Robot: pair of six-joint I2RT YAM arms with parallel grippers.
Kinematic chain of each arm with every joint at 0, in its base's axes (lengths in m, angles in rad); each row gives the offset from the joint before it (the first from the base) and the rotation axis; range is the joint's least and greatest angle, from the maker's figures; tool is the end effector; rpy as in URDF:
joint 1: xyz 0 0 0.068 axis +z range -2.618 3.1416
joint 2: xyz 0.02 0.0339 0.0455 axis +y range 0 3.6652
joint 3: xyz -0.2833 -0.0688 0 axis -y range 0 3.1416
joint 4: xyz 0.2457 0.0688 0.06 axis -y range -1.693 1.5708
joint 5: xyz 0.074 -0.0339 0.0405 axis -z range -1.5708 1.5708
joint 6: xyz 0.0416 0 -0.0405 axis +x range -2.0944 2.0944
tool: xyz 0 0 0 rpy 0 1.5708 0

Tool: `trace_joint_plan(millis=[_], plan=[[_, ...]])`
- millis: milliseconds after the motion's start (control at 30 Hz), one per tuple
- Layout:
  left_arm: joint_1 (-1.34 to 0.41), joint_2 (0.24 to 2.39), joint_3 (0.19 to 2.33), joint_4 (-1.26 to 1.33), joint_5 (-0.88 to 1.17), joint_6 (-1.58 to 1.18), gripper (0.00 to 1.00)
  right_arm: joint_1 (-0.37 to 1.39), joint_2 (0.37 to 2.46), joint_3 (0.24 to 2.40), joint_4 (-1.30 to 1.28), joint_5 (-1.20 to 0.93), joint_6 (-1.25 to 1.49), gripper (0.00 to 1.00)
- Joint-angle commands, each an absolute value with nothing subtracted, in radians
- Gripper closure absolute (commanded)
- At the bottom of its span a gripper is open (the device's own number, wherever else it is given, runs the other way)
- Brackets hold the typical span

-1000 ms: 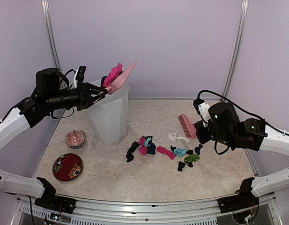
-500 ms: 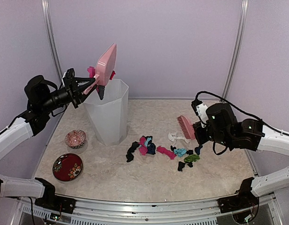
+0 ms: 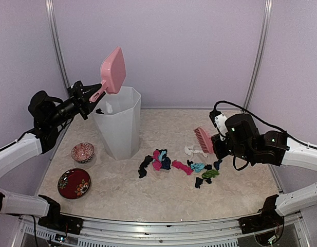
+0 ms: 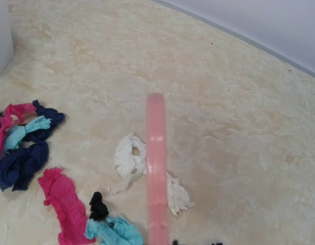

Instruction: Sweep away the paper scraps from the table

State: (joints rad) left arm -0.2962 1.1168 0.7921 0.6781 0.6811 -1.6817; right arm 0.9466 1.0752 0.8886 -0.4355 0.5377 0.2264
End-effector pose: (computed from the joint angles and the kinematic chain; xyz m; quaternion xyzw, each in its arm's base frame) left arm 0.2291 -0.0973 0.3834 -0.1334 0.5897 -0.7510 0.2654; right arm 0.1500 0.1718 0.3121 -0.1887 0.8454 0.0469 0.4975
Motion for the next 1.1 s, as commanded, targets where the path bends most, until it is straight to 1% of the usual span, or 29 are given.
trace_joint_plan(millis=[0,333,400,600,767,967,1067], plan=[[-0.283,1.111,0.778,0.767,0.681,-1.725,1.0,0.941,1.081,0.879,-0.401,0.553,0.231,1.0],[-0.29,1.114,0.801,0.709,0.709,-1.666,1.0,0.942,1.101,0.897,-0.402,0.556,0.218,1.0],[-0.296,1.119,0.83,0.649,0.723,-1.588,1.0,0.941,1.104,0.902,-0.4,0.559,0.215,1.0],[-0.376,1.156,0.999,0.294,0.718,-1.223,1.0,0.942,1.117,0.913,-0.387,0.556,0.201,1.0],[-0.423,1.132,1.093,0.002,0.588,-0.92,1.0,0.941,1.126,0.926,-0.383,0.545,0.19,1.0],[-0.506,1.101,1.202,-0.308,0.337,-0.629,1.0,0.942,1.117,0.927,-0.346,0.501,0.153,1.0],[-0.555,1.077,1.228,-0.404,0.204,-0.521,1.0,0.941,1.095,0.912,-0.302,0.47,0.133,1.0]])
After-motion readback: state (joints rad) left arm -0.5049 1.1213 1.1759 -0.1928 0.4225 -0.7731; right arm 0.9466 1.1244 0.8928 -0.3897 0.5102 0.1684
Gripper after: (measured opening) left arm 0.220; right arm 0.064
